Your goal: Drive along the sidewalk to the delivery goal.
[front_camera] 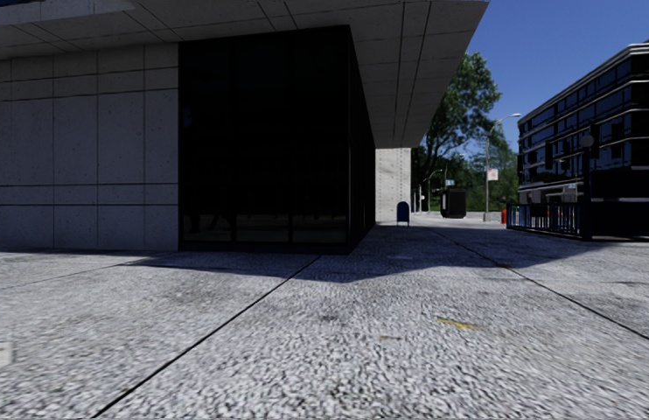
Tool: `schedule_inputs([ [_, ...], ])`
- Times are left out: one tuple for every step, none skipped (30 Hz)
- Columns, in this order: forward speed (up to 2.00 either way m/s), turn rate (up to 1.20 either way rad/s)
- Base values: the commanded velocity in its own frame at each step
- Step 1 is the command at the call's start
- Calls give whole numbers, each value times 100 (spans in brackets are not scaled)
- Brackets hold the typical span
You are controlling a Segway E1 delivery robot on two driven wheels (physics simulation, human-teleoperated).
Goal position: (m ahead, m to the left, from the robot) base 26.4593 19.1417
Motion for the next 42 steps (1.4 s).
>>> schedule_inputs([
  [115,53],
  [115,55],
  [115,55],
  [115,55],
  [115,56],
  [115,56],
  [116,56],
  [116,56],
  [118,57],
  [118,57],
  [120,59],
  [122,60],
  [122,60],
  [124,60],
  [126,63],
  [127,65],
  [127,65],
  [128,66],
  [128,66],
  [130,66],
  [132,66],
  [132,66],
  [133,66],
  [134,66],
  [139,66],
  [139,66],
  [152,66],
  [160,66],
  [162,66],
  [162,66],
  [162,66],
  [163,66],
  [163,66],
  [163,66],
  [166,66],
  [166,66],
  [169,66],
  [172,66],
  [178,66],
  [178,66],
  [200,66],
  [200,66],
])
